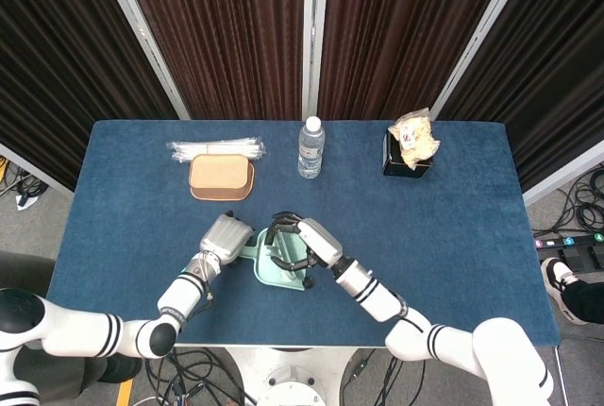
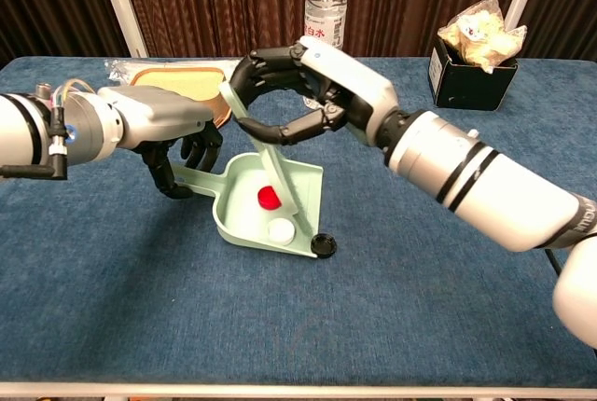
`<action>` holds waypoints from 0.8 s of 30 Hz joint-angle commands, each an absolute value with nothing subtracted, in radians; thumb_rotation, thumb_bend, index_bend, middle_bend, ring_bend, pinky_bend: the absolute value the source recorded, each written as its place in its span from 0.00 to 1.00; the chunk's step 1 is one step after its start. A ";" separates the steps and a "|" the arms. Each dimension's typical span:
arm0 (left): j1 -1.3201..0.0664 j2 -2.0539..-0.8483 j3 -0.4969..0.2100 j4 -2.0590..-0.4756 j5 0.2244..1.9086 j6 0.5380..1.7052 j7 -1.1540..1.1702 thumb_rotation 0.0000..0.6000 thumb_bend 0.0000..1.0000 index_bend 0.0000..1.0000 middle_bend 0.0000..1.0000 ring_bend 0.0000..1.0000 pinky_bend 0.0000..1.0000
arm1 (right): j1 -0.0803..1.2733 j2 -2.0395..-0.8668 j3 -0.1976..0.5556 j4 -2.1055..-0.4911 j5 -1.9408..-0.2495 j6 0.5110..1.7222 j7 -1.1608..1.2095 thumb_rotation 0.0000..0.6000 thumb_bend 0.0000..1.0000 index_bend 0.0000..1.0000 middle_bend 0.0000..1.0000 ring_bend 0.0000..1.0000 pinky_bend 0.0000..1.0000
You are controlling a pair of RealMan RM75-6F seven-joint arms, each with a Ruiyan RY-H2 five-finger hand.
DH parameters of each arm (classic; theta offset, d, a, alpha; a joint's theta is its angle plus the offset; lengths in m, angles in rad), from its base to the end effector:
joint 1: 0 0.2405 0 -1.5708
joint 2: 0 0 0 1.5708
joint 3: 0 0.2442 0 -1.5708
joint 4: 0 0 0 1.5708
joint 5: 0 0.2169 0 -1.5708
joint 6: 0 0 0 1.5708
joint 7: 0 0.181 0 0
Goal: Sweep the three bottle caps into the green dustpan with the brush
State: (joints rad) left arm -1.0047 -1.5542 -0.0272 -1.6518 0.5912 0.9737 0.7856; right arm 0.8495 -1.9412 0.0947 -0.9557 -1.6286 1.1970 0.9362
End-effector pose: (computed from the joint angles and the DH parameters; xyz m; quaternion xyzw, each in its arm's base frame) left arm -0.1085 0.3429 -0.0791 -0.8237 -0.3431 -0.2016 0.4038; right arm -0.0508 -0.3453 -0.1090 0.5941 -0.5377 0.5973 0.0343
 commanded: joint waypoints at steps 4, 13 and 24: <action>-0.997 -1.549 -0.019 -1.654 0.603 0.972 0.773 1.00 0.36 0.54 0.54 0.38 0.22 | 0.790 -1.822 0.035 -1.053 -1.654 1.238 0.902 1.00 0.62 0.74 0.64 0.32 0.18; -1.001 -1.550 -0.014 -1.658 0.599 0.961 0.770 1.00 0.36 0.54 0.54 0.38 0.22 | 0.751 -1.769 0.000 -1.134 -1.655 1.234 0.870 1.00 0.62 0.74 0.65 0.32 0.18; -1.007 -1.546 -0.015 -1.679 0.586 0.976 0.779 1.00 0.36 0.54 0.54 0.38 0.22 | 0.778 -1.910 0.052 -1.039 -1.635 1.210 0.865 1.00 0.63 0.75 0.65 0.32 0.18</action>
State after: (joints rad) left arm -1.0072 -1.5462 -0.0154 -1.6782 0.5868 0.9762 0.7787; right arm 0.7714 -1.8944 0.0407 -1.0536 -1.6401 1.2139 0.8634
